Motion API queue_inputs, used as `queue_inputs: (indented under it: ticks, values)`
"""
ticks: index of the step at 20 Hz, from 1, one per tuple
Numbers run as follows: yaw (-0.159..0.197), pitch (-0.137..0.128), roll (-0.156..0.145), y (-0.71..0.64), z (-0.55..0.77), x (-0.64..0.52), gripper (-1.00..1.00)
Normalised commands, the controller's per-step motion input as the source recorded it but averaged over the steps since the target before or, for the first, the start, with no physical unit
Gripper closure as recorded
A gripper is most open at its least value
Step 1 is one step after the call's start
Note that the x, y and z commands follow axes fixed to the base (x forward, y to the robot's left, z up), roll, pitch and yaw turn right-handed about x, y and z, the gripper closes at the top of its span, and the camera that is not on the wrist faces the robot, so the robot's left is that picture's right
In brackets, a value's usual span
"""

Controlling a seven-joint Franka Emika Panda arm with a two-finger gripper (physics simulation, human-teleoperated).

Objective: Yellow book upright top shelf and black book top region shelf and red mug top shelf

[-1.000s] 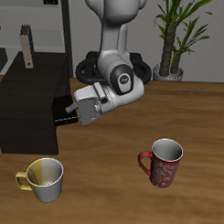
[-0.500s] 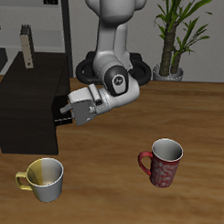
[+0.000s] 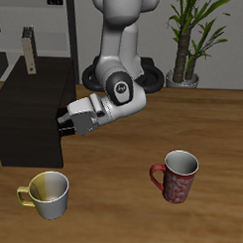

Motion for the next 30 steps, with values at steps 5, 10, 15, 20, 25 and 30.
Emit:
queue_inputs:
  ticks: [5,10,15,20,25,30]
  values:
    - [-0.003,0.014,0.005,-0.02,-0.07,0.01,-1.00]
    - [-0.022,-0.029,0.108,0.19,0.08,0.01,-1.00]
    - [-0.013,-0.061,0.110,0.23,0.16,0.04,-1.00]
    - [-0.041,-0.037,0.112,0.29,0.20,-0.03,-1.00]
    - [-0.035,-0.080,0.253,0.51,0.31,0.14,-1.00]
    - [-0.028,-0.052,0.289,0.52,0.18,0.16,-1.00]
